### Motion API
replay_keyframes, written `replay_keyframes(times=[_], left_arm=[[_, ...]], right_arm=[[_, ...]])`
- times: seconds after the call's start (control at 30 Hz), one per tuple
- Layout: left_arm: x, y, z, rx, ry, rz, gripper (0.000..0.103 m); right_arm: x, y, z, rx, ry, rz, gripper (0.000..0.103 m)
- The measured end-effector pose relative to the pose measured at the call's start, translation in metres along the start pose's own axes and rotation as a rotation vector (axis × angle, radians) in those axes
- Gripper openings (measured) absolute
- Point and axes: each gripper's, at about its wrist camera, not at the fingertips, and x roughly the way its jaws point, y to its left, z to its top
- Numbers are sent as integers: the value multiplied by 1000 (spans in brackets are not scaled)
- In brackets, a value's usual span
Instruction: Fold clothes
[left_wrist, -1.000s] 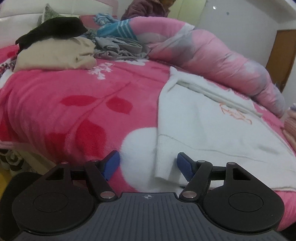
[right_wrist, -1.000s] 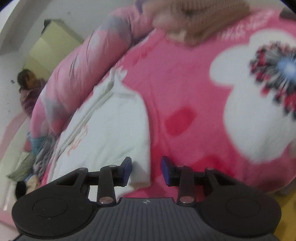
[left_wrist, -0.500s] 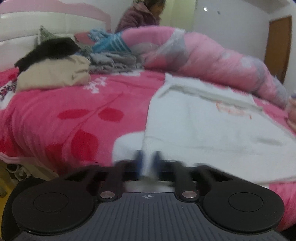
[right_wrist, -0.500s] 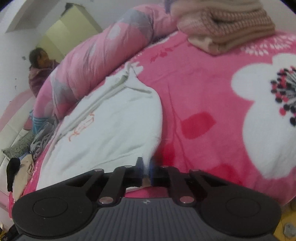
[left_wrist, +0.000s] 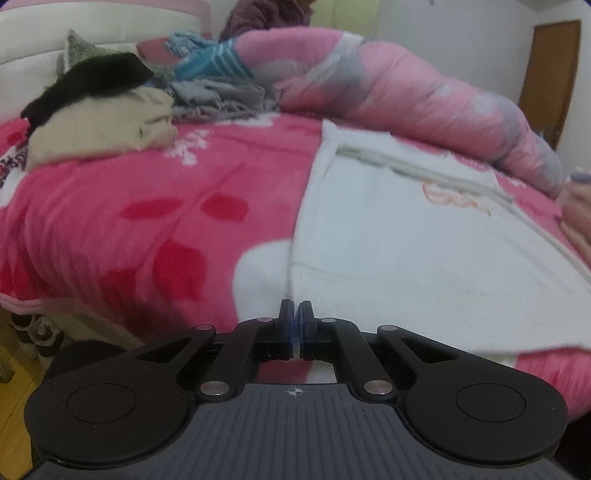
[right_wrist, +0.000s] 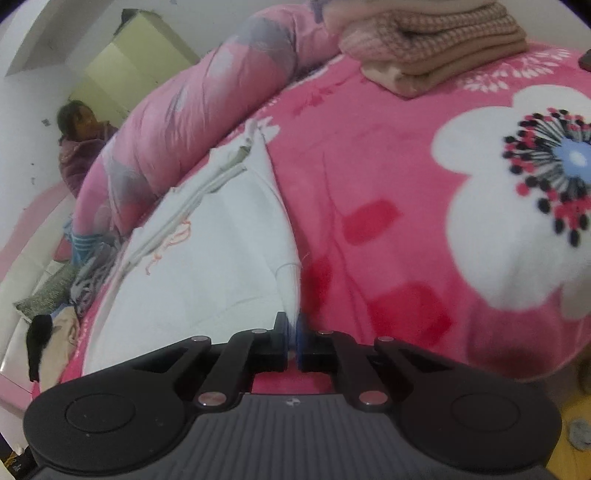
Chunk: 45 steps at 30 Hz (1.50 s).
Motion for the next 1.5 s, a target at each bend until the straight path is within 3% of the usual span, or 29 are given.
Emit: replay_keyframes(times=[0.07,0.13,0.27,0.4,0.57,0.63,0.7,0.9,1.03,1.13,1.23,1.3,1.37,1.5], left_arm=[[-5,8,-3,-19,14,-17,8],[-14,13,-3,-23,18,-6,17],[-31,-4,4,92,-60,4,28],[-15,-43,11,179,-80,-61,36],[17,-94,14,246,-67,-167,37],[35,-103,7,267,-13,-163,37],[35,-99,0,267,-6,-163,37],[21,-73,-9,276,-4,-172,37],[17,-71,-10,257,-8,-162,37],[17,-72,-9,239,-1,-158,37],[15,-65,-9,210,11,-175,37],[15,-58,-10,186,16,-200,37],[16,-50,-9,165,20,-228,37],[16,-35,-10,123,23,-296,37]], right_arm=[[-11,-6,-1,7,-12,-47,15],[-27,-10,-4,-12,-50,-106,16],[-54,20,-11,-186,-173,-195,16],[-37,76,-11,-375,-262,-128,18],[44,140,-29,-594,-207,-53,18],[79,146,-40,-600,-153,-95,18],[99,149,-48,-604,-106,-114,19],[66,146,-55,-601,-14,-23,17],[73,157,18,-495,-76,16,19],[127,179,80,-433,-69,43,19],[194,197,111,-419,-34,-36,19],[233,200,113,-388,-3,-95,19],[252,197,94,-323,81,-65,18],[195,204,5,-427,80,52,18]])
